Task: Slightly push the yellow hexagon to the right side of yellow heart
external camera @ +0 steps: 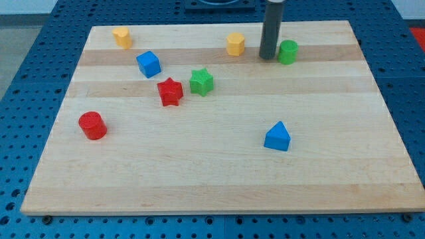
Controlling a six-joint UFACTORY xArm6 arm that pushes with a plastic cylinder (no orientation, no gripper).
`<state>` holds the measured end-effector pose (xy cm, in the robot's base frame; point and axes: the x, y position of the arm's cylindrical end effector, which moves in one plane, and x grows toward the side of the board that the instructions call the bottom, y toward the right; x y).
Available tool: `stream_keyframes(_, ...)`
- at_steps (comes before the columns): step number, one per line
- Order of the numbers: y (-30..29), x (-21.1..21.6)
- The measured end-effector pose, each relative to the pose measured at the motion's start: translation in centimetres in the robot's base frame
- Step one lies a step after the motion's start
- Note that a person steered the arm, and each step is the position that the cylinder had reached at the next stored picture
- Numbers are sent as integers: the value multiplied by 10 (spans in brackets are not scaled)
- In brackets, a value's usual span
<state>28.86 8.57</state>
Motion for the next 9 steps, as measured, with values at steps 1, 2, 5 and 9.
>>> stream_keyframes(1, -20, -17)
stream_keyframes(2, -41, -20)
stream_keyframes(5, -69, 4)
stream_keyframes(9, -90, -16)
